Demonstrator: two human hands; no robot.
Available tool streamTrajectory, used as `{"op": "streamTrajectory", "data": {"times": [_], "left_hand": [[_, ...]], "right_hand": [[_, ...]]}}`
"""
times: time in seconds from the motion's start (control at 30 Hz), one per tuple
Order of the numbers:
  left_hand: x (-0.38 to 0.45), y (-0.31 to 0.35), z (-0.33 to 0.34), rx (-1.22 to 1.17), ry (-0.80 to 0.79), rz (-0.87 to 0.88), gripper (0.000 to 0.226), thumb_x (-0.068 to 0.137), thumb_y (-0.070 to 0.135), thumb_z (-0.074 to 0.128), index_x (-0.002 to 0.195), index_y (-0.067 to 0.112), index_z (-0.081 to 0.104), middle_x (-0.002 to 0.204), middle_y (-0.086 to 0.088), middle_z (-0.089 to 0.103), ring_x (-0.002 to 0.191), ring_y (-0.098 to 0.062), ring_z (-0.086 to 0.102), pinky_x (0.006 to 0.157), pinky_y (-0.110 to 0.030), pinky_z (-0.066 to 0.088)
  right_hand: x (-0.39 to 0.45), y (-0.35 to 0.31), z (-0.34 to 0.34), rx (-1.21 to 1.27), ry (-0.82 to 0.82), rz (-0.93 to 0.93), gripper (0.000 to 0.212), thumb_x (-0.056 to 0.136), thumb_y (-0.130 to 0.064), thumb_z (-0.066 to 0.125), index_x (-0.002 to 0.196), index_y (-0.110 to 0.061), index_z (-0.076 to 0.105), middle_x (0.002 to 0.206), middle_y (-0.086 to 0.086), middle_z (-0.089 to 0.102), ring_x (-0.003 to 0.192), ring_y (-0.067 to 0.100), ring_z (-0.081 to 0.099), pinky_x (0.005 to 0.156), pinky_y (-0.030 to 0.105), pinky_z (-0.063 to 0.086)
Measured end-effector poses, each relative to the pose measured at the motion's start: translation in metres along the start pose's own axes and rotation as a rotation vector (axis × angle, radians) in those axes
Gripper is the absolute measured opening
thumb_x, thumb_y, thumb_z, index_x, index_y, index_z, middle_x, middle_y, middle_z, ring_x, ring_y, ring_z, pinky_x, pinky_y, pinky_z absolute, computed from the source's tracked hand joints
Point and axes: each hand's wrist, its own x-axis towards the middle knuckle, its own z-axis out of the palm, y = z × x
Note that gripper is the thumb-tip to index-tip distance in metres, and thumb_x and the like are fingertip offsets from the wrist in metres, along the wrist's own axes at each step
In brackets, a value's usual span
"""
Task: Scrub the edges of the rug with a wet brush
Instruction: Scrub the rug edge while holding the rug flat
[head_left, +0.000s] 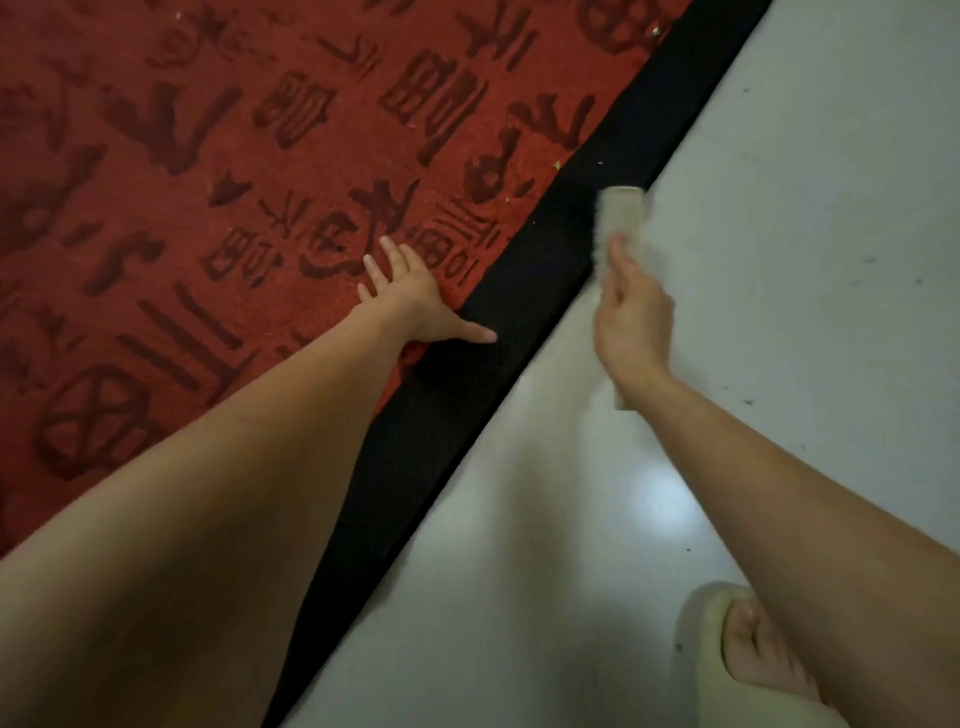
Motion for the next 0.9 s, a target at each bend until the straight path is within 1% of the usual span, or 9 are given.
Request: {"op": "streamTrajectory", "data": {"times": [0.13, 0.2, 0.3, 0.4, 0.5, 0.6, 0.73, 0.8, 0.9], "left_hand": [[0.011, 0.010, 0.008, -0.055, 0.060, -0.013, 0.133, 0.074, 0.049, 0.079, 0.152, 0.009, -0.021, 0.158, -0.004, -0.032, 0.146, -0.034, -0.024, 0.116, -0.065, -0.002], [0.013, 0.012, 0.009, -0.010, 0.033, -0.058, 0.142, 0.068, 0.056, 0.081, 0.151, 0.009, -0.024, 0.157, -0.005, -0.033, 0.146, -0.035, -0.024, 0.116, -0.065, -0.001], [0.008, 0.023, 0.001, 0.050, -0.030, -0.099, 0.155, 0.056, 0.064, 0.084, 0.150, 0.005, -0.024, 0.158, -0.009, -0.031, 0.146, -0.040, -0.020, 0.113, -0.066, 0.005], [0.015, 0.035, -0.009, -0.010, 0.038, -0.066, 0.148, 0.061, 0.061, 0.084, 0.151, 0.000, -0.016, 0.160, -0.015, -0.022, 0.148, -0.037, -0.016, 0.119, -0.054, 0.000], [0.029, 0.047, -0.016, -0.089, 0.162, 0.047, 0.127, 0.077, 0.047, 0.078, 0.151, -0.003, -0.012, 0.160, -0.019, -0.018, 0.149, -0.030, -0.014, 0.121, -0.040, -0.003], [0.037, 0.041, -0.023, -0.169, 0.127, -0.019, 0.092, 0.096, 0.025, 0.055, 0.150, -0.005, -0.013, 0.160, -0.020, -0.018, 0.150, -0.029, -0.013, 0.121, -0.036, 0.000], [0.035, 0.031, -0.029, -0.084, 0.032, -0.093, 0.134, 0.075, 0.053, 0.078, 0.149, -0.006, -0.016, 0.159, -0.023, -0.021, 0.148, -0.033, -0.017, 0.121, -0.037, -0.002], [0.032, 0.037, -0.030, -0.096, -0.003, -0.091, 0.144, 0.066, 0.058, 0.081, 0.149, -0.004, -0.018, 0.159, -0.020, -0.023, 0.148, -0.033, -0.018, 0.122, -0.040, 0.000], [0.034, 0.062, -0.038, -0.082, -0.071, -0.148, 0.147, 0.064, 0.061, 0.081, 0.149, -0.004, -0.020, 0.158, -0.019, -0.026, 0.148, -0.033, -0.018, 0.121, -0.042, 0.001]], "right_hand": [[-0.020, -0.054, 0.058, 0.018, -0.371, -0.394, 0.041, 0.101, -0.024, 0.042, 0.141, -0.032, 0.047, 0.127, 0.016, 0.062, 0.113, 0.037, 0.057, 0.096, 0.039, 0.044], [-0.003, -0.045, 0.058, -0.070, -0.393, -0.366, 0.043, 0.101, -0.024, 0.041, 0.141, -0.036, 0.045, 0.128, 0.017, 0.060, 0.115, 0.039, 0.055, 0.097, 0.041, 0.044], [0.029, -0.004, 0.018, -0.156, -0.155, -0.133, 0.051, 0.098, -0.014, 0.038, 0.145, -0.034, 0.040, 0.130, 0.020, 0.057, 0.115, 0.040, 0.054, 0.094, 0.037, 0.041], [0.033, -0.002, 0.001, -0.132, -0.015, 0.001, 0.051, 0.100, -0.014, 0.032, 0.148, -0.033, 0.035, 0.127, 0.020, 0.057, 0.111, 0.038, 0.056, 0.089, 0.036, 0.042], [0.027, -0.047, 0.035, -0.007, -0.224, -0.179, 0.046, 0.102, -0.025, 0.033, 0.147, -0.033, 0.038, 0.122, 0.021, 0.060, 0.107, 0.037, 0.058, 0.084, 0.035, 0.042], [0.030, -0.073, 0.066, 0.052, -0.439, -0.206, 0.041, 0.102, -0.036, 0.036, 0.141, -0.033, 0.048, 0.125, 0.019, 0.060, 0.112, 0.035, 0.058, 0.087, 0.029, 0.043], [0.054, -0.058, 0.050, -0.102, -0.602, -0.386, 0.043, 0.102, -0.027, 0.037, 0.143, -0.042, 0.040, 0.121, 0.022, 0.061, 0.105, 0.042, 0.058, 0.090, 0.041, 0.047], [0.076, -0.035, 0.026, -0.114, -0.450, -0.308, 0.046, 0.102, -0.021, 0.037, 0.145, -0.038, 0.039, 0.122, 0.021, 0.061, 0.106, 0.041, 0.057, 0.090, 0.042, 0.045], [0.109, 0.025, -0.029, 0.036, 0.009, 0.203, 0.050, 0.102, -0.014, 0.035, 0.149, -0.028, 0.034, 0.125, 0.011, 0.059, 0.110, 0.030, 0.057, 0.094, 0.028, 0.039]]}}
